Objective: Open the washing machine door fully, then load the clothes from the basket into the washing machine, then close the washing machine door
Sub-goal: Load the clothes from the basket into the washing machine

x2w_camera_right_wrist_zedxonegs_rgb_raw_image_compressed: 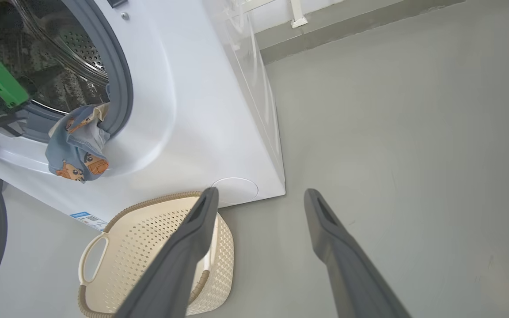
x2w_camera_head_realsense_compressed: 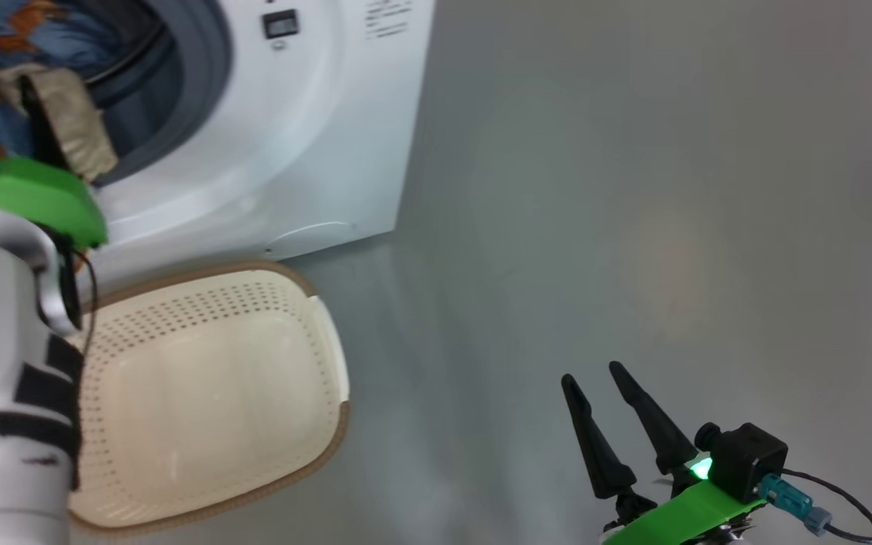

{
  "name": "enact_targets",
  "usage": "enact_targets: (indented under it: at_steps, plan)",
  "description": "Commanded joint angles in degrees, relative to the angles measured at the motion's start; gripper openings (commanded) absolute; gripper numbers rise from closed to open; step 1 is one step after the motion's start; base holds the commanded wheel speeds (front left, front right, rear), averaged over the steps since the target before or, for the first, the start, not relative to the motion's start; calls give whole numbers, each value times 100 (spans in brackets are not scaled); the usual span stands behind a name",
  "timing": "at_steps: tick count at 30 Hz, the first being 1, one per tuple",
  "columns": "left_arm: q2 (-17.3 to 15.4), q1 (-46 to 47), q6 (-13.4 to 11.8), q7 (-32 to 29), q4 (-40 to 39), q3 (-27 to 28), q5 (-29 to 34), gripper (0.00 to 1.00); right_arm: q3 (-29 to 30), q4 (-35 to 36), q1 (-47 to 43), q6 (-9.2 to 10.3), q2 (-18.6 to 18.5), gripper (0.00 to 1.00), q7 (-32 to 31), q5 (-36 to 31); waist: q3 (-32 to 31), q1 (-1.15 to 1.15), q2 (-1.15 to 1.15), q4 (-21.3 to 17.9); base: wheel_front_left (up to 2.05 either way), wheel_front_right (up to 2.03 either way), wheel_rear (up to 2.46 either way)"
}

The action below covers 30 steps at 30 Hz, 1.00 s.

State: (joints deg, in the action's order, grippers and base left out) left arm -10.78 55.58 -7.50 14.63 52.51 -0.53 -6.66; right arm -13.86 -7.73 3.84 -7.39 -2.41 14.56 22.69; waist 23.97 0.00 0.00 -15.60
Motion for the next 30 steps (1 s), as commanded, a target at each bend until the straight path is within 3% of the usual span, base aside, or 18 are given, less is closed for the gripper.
enact_targets:
  at_steps: [1, 11, 22, 30]
  plan:
    - [-174, -177, 33, 36, -279, 87, -77, 100, -77, 113, 58, -10, -47, 100, 44, -96, -130, 0, 0, 355, 0, 0, 0]
    - [137, -1772, 235, 36, -2045, -63, -63, 100, 319, 231, 212, -10, -47, 100, 44, -392, -15, 0, 0, 934, 0, 0, 0]
    - [292, -3518, 94, 37, -3781, 7, -143, 100, 354, 259, 211, -10, -47, 100, 44, -468, -42, 0, 0, 1009, 0, 0, 0]
    - [385, -4547, -45, 28, -4609, 111, -302, 100, 513, 354, 132, -10, -47, 100, 44, -549, -73, 0, 0, 1035, 0, 0, 0]
